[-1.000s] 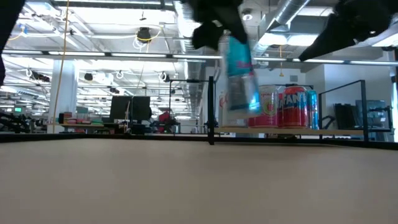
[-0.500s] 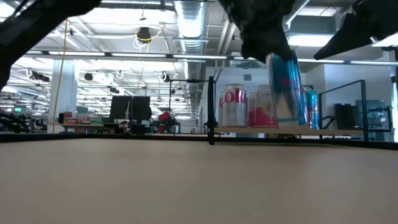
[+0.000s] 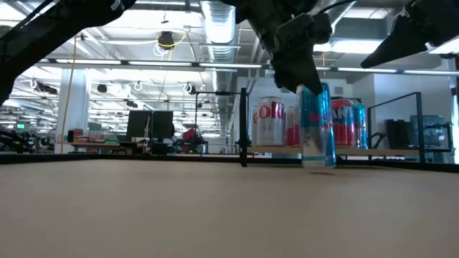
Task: Place canned beverage on shelf
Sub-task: Put the blue soda can on the shelf
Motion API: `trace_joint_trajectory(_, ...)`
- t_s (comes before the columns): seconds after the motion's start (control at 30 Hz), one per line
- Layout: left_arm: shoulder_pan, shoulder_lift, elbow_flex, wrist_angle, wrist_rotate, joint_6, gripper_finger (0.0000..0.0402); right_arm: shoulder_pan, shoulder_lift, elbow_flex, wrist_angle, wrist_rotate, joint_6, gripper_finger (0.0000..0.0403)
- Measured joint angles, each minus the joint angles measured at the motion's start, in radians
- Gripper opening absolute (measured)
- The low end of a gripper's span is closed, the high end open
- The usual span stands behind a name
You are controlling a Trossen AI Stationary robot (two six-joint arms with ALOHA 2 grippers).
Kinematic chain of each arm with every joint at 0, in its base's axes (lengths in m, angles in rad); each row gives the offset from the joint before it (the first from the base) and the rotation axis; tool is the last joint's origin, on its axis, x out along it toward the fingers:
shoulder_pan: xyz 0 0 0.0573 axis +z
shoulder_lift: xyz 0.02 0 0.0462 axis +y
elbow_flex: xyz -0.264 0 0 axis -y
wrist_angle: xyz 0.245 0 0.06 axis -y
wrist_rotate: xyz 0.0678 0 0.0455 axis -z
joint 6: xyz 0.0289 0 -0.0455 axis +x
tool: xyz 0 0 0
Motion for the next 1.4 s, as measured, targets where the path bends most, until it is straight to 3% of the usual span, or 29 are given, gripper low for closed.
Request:
trace_joint_trajectory(0.4, 0.002, -0.004, 0.0, 0.0, -0.004, -0.008, 0.0278, -0.001, 0.0, 0.0, 0.001, 0.0, 0.0, 0.0025)
trace_joint_trajectory(0.8, 0.002, -0.004, 0.0, -0.008, -0.004, -0.018, 0.0284, -0.001, 0.0, 0.0, 0.003, 0.0, 0.0, 0.0026)
trace_joint_trajectory(1.0, 0.002, -0.017, 0.024, -0.168, -0.026, -0.024, 0.0284, -0.001, 0.0, 0.0, 0.029, 0.002, -0.015, 0.0026)
trace_joint_trajectory(1.23, 0.005, -0.088, 0.024, -0.449, -0.254, -0.066, 0.0284, -0.006, 0.001, 0.0, 0.037, 0.003, -0.018, 0.0026)
trace_joint_trajectory(1.4, 0.002, -0.188, -0.009, -0.616, -0.293, -0.121, 0.0284, -0.019, 0.0, 0.0, 0.047, 0.002, -0.018, 0.0026)
